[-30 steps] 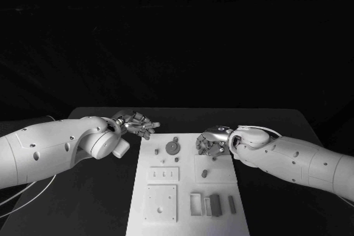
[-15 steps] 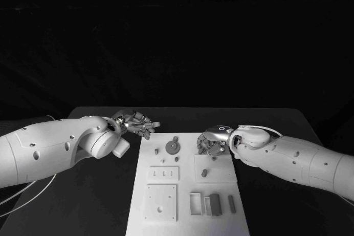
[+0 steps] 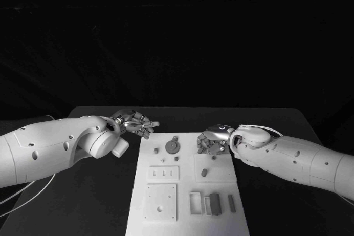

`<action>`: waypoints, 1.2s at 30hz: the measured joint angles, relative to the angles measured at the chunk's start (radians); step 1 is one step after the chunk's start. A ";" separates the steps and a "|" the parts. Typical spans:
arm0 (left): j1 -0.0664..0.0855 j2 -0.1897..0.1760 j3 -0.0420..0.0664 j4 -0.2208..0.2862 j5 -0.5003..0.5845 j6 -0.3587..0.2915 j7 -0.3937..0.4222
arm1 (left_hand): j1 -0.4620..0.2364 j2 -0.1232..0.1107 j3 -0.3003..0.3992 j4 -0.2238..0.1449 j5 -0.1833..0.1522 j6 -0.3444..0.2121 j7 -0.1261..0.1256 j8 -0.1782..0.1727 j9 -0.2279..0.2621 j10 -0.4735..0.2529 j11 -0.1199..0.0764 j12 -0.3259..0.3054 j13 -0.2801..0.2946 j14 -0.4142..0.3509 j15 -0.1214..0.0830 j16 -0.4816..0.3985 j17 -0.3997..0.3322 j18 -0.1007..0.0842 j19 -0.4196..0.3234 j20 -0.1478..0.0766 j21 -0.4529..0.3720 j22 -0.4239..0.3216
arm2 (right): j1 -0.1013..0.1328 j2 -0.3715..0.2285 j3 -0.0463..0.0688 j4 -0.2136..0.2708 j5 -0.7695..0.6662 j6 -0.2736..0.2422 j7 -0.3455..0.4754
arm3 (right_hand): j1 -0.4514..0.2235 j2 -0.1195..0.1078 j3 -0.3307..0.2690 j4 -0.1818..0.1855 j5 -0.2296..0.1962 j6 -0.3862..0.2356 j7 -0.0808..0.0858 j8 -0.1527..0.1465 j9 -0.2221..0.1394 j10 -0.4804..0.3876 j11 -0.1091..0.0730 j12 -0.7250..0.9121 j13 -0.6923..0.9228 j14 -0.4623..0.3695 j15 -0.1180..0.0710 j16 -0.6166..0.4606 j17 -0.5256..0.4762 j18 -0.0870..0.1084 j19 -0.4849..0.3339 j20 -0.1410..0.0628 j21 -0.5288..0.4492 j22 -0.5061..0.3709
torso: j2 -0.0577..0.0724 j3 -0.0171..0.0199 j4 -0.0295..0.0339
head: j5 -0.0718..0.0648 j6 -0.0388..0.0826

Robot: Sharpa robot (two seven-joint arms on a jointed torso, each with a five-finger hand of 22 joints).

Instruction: Assemble the parts on the task board

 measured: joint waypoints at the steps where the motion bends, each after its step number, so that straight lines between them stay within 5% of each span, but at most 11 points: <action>1: 0.000 -0.001 0.000 0.000 0.000 0.000 0.000 | 0.000 0.000 0.000 0.000 0.000 0.000 0.000 0.000 0.000 0.000 0.000 0.000 0.000 0.000 0.000 0.000 0.000 0.000 0.000 0.000 0.000 0.000 | 0.000 -0.001 0.000 0.000 0.001 0.000 -0.001 | 0.000 0.000 0.000 0.000 0.000 0.000 0.000 0.002 0.002 0.000 0.000 0.000 0.000 0.001 -0.002 0.000 0.000 0.000 0.000 0.000 0.000 0.000 | 0.000 0.0000 0.0000 | 0.000 0.000; 36: 0.000 0.002 0.000 -0.007 0.000 0.000 0.000 | 0.000 0.000 -0.005 0.000 0.000 0.000 0.000 -0.004 -0.001 -0.004 0.004 -0.003 0.002 0.000 0.000 0.000 0.001 -0.006 0.000 0.000 -0.004 0.001 | 0.000 -0.015 0.000 0.010 0.159 0.004 -0.069 | -0.039 0.047 -0.003 -0.003 0.000 0.001 -0.001 0.041 0.120 0.000 0.000 0.043 0.021 0.004 -0.010 0.030 0.012 0.000 0.002 -0.002 0.015 0.000 | 0.001 0.0002 -0.0006 | -0.006 -0.009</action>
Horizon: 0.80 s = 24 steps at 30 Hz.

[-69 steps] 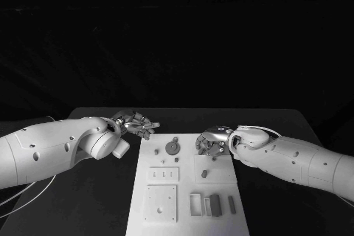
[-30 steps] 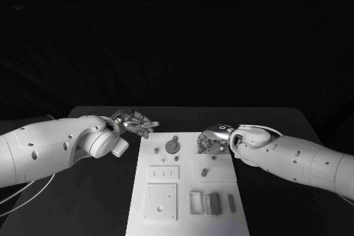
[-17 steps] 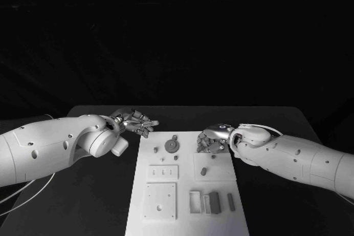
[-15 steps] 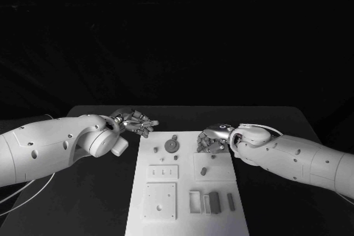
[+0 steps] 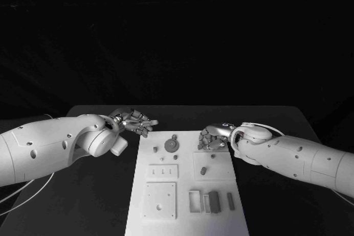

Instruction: Assemble the parts on the task board

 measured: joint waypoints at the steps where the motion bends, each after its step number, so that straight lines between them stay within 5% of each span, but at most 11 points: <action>1: 0.000 0.000 0.000 0.000 0.000 0.000 0.000 | 0.000 0.000 0.000 0.000 0.000 0.000 0.000 0.000 0.000 0.000 0.000 0.000 0.000 0.000 0.000 0.000 0.000 0.000 0.000 0.000 0.000 0.000 | 0.000 0.000 0.000 0.000 0.013 0.000 -0.003 | 0.000 0.000 0.000 0.000 0.000 0.000 0.000 0.000 0.002 0.000 0.000 0.000 0.000 0.000 0.000 0.000 0.000 0.000 -0.002 -0.002 0.001 0.000 | 0.000 0.0000 0.0000 | 0.000 0.000; 13: 0.000 -0.002 0.000 -0.003 0.001 0.000 0.001 | 0.000 0.000 0.000 0.000 0.000 0.000 0.000 0.000 0.000 0.000 0.000 0.000 0.001 0.000 0.000 0.000 0.001 -0.001 0.000 0.000 0.000 0.000 | 0.000 -0.018 0.005 0.003 0.236 0.013 -0.031 | -0.004 0.004 0.000 0.000 0.000 0.000 0.000 0.004 0.021 0.000 0.000 0.009 0.002 0.002 -0.002 0.004 0.002 0.000 0.000 -0.007 0.006 0.000 | 0.000 0.0005 0.0000 | 0.001 0.002; 24: 0.000 -0.007 0.000 -0.001 0.007 0.006 0.009 | 0.000 0.000 -0.006 0.000 0.000 0.000 0.000 0.000 -0.001 0.000 0.000 0.000 0.003 0.000 0.000 -0.004 0.002 -0.001 -0.004 0.003 0.000 0.001 | 0.022 -0.036 0.022 -0.022 0.544 0.135 -0.055 | -0.009 0.009 0.000 0.000 0.000 0.000 0.000 0.004 0.034 0.000 0.000 0.009 0.002 0.002 -0.002 0.004 0.002 0.000 0.000 -0.008 0.006 0.000 | 0.000 0.0002 -0.0012 | 0.000 0.008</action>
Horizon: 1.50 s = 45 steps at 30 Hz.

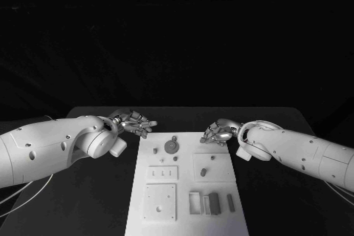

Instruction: Assemble the parts on the task board

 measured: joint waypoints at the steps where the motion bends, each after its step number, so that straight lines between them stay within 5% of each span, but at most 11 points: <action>1: 0.000 0.000 0.000 0.000 0.001 0.001 0.001 | 0.000 0.000 0.000 0.000 0.000 0.000 0.000 0.000 0.000 0.000 0.000 0.000 0.000 0.000 0.000 0.000 0.000 0.000 0.000 0.000 0.000 0.000 | 0.001 -0.001 0.001 -0.003 0.032 0.019 -0.002 | 0.000 0.000 0.000 0.000 0.000 0.000 0.000 0.000 0.001 0.000 0.000 0.000 0.001 0.000 0.000 0.000 0.001 0.000 -0.003 -0.003 0.000 0.000 | 0.000 0.0000 0.0000 | 0.000 0.001; 20: 0.000 -0.002 0.000 0.004 0.010 0.025 0.012 | 0.000 0.000 0.000 0.000 0.000 0.000 0.000 0.000 -0.001 0.000 0.000 0.000 0.002 0.000 0.000 -0.004 0.002 -0.001 0.000 0.000 -0.004 0.000 | 0.028 -0.013 0.015 -0.055 0.463 0.368 -0.032 | -0.010 0.010 0.003 -0.003 0.000 0.000 0.000 -0.001 0.030 0.000 0.000 0.008 0.003 -0.007 0.001 0.000 0.002 0.000 -0.023 0.002 0.000 0.000 | -0.001 -0.0009 -0.0007 | -0.011 0.012; 35: -0.001 0.014 0.000 0.000 0.017 0.103 0.076 | 0.017 0.004 -0.002 0.002 0.000 -0.004 0.004 -0.005 -0.003 -0.024 0.009 -0.014 0.006 -0.010 0.010 -0.016 0.006 0.008 -0.007 0.007 -0.012 0.000 | 0.031 -0.007 0.014 -0.097 0.701 0.768 -0.045 | -0.010 0.010 0.003 -0.003 0.000 0.000 0.000 -0.004 0.041 0.000 0.000 0.008 0.003 -0.018 0.011 0.000 0.003 0.000 -0.038 0.010 -0.006 0.000 | -0.005 -0.0040 -0.0012 | -0.023 0.018; 45: -0.001 0.019 0.000 0.002 0.016 0.131 0.096 | 0.004 0.017 -0.004 0.001 0.000 -0.004 0.004 -0.005 -0.003 -0.024 0.009 -0.014 0.011 -0.014 0.014 -0.019 0.010 0.008 -0.011 0.011 -0.016 0.001 | 0.035 -0.022 0.015 -0.082 0.767 0.883 -0.054 | -0.010 0.010 0.003 -0.003 0.000 0.000 0.000 -0.007 0.046 0.000 0.000 0.008 0.003 -0.024 0.010 0.000 0.004 0.000 -0.041 0.013 -0.006 0.000 | -0.006 -0.0053 -0.0012 | -0.029 0.014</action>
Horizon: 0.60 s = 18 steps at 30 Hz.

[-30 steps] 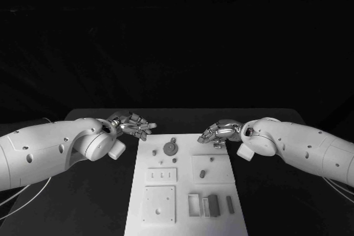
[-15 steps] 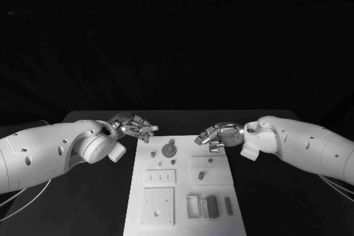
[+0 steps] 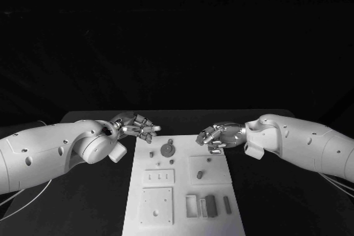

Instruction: Assemble the parts on the task board

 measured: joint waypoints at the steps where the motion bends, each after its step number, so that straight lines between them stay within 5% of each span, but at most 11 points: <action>1: 0.000 0.000 0.000 0.001 0.000 0.003 0.002 | 0.000 0.000 -0.001 -0.001 0.000 0.000 0.000 0.000 0.000 0.000 0.000 0.000 0.000 0.000 0.000 0.000 0.000 0.000 0.000 0.000 0.000 0.000 | 0.000 -0.002 0.000 0.006 0.006 0.010 -0.001 | 0.000 0.000 0.000 0.000 0.000 0.000 0.000 0.000 0.001 0.000 0.000 0.000 0.000 0.000 0.000 0.000 0.000 0.000 0.000 0.000 0.000 0.000 | 0.000 0.0001 0.0000 | -0.001 -0.001; 18: -0.011 -0.001 0.000 0.055 0.064 0.018 0.050 | 0.008 -0.006 0.002 -0.004 0.000 -0.008 -0.004 -0.007 -0.003 0.008 -0.008 0.000 0.012 0.000 0.000 -0.008 0.010 -0.001 0.000 0.000 -0.005 0.004 | 0.000 -0.012 0.000 0.038 0.054 0.073 -0.018 | 0.000 0.000 0.000 0.000 0.000 0.000 0.000 -0.003 0.007 -0.002 0.002 0.000 0.000 -0.007 0.003 0.004 0.003 0.000 -0.003 0.003 -0.004 0.000 | 0.002 0.0007 0.0010 | -0.008 -0.012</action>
